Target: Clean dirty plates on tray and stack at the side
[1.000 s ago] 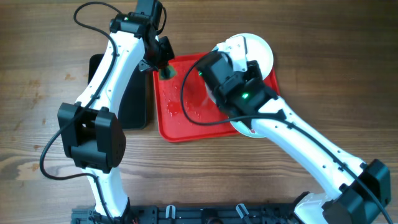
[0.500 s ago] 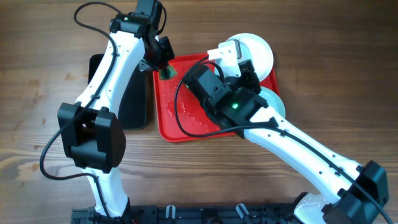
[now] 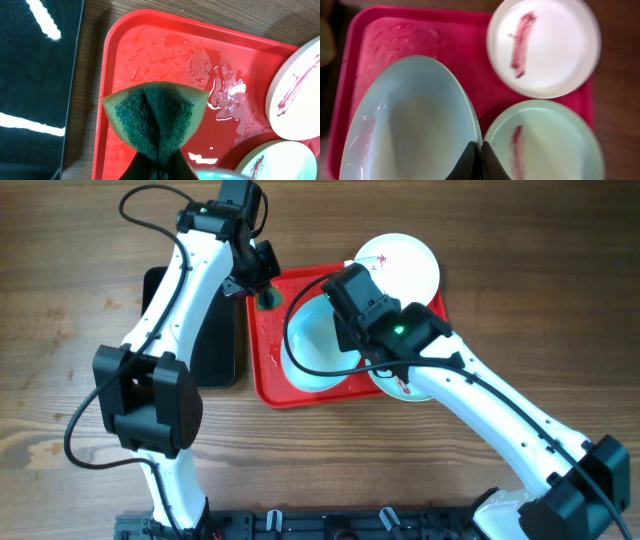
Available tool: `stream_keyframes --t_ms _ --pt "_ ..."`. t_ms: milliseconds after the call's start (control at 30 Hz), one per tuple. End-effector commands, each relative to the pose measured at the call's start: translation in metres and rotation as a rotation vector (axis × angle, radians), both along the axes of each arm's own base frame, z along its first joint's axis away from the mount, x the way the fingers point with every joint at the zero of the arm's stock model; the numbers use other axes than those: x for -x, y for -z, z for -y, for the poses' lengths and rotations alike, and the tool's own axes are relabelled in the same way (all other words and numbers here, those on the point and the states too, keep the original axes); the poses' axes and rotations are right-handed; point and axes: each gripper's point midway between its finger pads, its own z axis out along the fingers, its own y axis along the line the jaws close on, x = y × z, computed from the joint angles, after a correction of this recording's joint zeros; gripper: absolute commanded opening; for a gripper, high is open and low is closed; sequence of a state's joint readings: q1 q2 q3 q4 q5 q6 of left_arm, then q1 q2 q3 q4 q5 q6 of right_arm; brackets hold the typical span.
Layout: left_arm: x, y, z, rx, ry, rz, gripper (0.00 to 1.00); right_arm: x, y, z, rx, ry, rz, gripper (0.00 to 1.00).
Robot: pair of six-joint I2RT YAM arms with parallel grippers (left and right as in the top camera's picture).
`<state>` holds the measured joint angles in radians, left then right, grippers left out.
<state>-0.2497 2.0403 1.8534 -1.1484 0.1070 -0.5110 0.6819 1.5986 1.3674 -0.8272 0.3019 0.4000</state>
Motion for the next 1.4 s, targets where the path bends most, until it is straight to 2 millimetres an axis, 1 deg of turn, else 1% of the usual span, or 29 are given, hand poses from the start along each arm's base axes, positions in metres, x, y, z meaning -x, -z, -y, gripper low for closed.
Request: stream_keyframes --t_ms 0,167,267,367,500,533,567,667,767,867,933,1000,1067,1133,1167,1233,1367 --pt "0.000 -0.008 0.007 0.018 0.023 0.018 0.04 0.012 0.001 -0.018 -0.143 -0.044 -0.089 0.04" --pt "0.000 -0.008 0.007 0.018 0.023 0.018 0.04 0.009 0.001 -0.014 -0.158 -0.014 -0.091 0.04" --pt "0.000 -0.008 0.007 0.018 0.023 0.018 0.04 0.004 0.001 -0.007 -0.166 0.005 -0.095 0.04" --pt "0.000 -0.008 0.007 0.018 0.023 0.018 0.04 -0.003 0.000 0.004 -0.195 0.033 -0.107 0.05" --pt "0.000 -0.008 0.007 0.018 0.023 0.018 0.04 -0.019 -0.004 0.033 -0.237 0.092 -0.111 0.04" --pt "0.000 -0.008 0.007 0.018 0.023 0.018 0.04 -0.024 -0.004 0.043 -0.246 0.113 -0.111 0.04" --pt "0.000 -0.008 0.007 0.018 0.023 0.018 0.04 -0.030 -0.004 0.058 -0.249 0.149 -0.109 0.04" --pt "0.000 -0.008 0.007 0.018 0.022 0.019 0.04 -0.041 -0.003 0.089 -0.242 0.216 -0.099 0.04" --pt "0.000 -0.008 0.007 0.018 0.023 0.018 0.04 -0.051 -0.003 0.128 -0.234 0.295 -0.085 0.04" --pt "0.000 -0.008 0.007 0.018 0.023 0.018 0.04 -0.056 -0.003 0.166 -0.232 0.379 -0.076 0.04" --pt "0.000 -0.008 0.007 0.018 0.023 0.018 0.04 -0.058 -0.002 0.183 -0.242 0.385 -0.079 0.04" --pt "0.000 -0.008 0.007 0.018 0.023 0.018 0.04 -0.058 -0.002 0.182 -0.279 0.338 -0.095 0.04" --pt "0.000 -0.008 0.007 0.018 0.023 0.017 0.04 -0.057 -0.001 0.173 -0.315 0.280 -0.111 0.05" --pt "0.000 -0.008 0.007 0.018 0.023 0.017 0.04 -0.056 0.004 0.156 -0.355 0.219 -0.141 0.11" --pt "0.000 -0.008 0.007 0.018 0.023 0.018 0.04 -0.056 0.009 0.145 -0.368 0.184 -0.164 0.17" --pt "0.000 -0.008 0.007 0.018 0.023 0.018 0.04 -0.057 0.022 0.128 -0.385 0.143 -0.204 0.23" --pt "0.000 -0.008 0.007 0.018 0.023 0.017 0.04 -0.060 0.052 0.083 -0.425 0.040 -0.278 0.27"
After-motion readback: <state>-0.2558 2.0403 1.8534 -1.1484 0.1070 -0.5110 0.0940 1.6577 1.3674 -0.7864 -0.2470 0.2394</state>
